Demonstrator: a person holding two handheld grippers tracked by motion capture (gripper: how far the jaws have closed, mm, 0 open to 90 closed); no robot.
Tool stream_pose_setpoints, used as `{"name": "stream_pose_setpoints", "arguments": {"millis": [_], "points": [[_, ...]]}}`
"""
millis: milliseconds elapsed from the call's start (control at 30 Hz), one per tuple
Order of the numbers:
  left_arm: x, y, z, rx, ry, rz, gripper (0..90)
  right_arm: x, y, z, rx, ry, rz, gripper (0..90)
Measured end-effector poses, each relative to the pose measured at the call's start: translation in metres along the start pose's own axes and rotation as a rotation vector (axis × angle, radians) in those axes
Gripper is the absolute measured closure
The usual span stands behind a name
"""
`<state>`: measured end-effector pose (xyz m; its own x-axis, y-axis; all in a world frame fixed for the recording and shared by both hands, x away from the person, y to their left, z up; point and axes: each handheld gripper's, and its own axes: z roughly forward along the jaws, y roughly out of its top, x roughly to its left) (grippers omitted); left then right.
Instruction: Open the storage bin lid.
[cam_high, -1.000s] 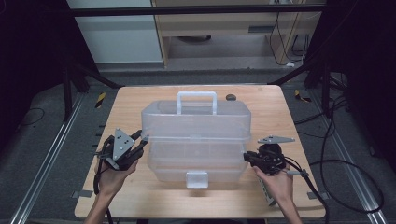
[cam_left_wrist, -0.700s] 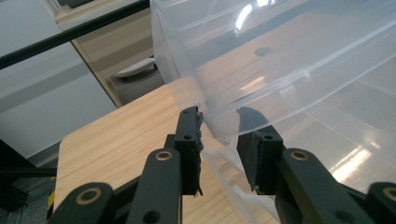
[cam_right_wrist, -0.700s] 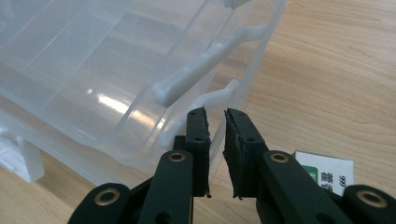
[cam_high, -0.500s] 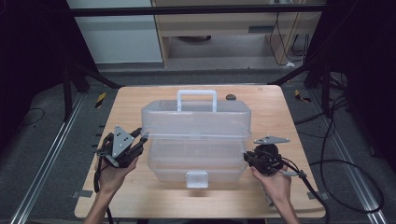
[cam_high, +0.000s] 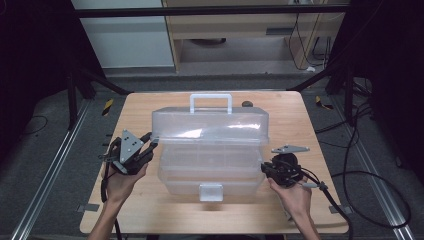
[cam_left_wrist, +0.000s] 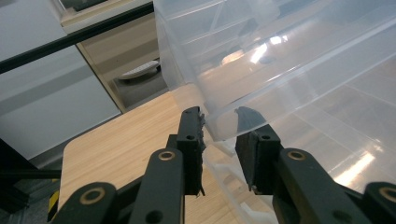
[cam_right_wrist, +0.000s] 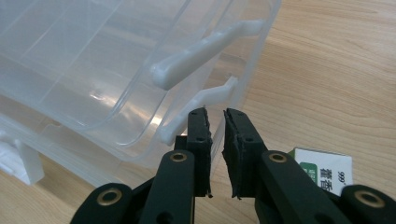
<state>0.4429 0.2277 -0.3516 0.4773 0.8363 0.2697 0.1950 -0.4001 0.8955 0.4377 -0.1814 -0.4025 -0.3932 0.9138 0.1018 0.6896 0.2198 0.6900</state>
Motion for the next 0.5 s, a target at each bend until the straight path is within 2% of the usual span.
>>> {"name": "stream_pose_setpoints", "arguments": {"millis": [100,200,500], "points": [[0.0008,0.0013,0.0005,-0.002,0.0,-0.002,71.0,0.0036,0.001,0.0002,0.006,-0.026,-0.006,81.2],[0.0014,0.0023,0.001,-0.002,0.0,-0.002,71.1,0.0038,0.0008,0.0,0.008,-0.025,0.008,81.3],[0.0048,0.0085,0.0042,-0.005,0.007,-0.006,72.0,0.0034,0.0008,0.0,0.007,-0.025,0.005,81.4]]}}
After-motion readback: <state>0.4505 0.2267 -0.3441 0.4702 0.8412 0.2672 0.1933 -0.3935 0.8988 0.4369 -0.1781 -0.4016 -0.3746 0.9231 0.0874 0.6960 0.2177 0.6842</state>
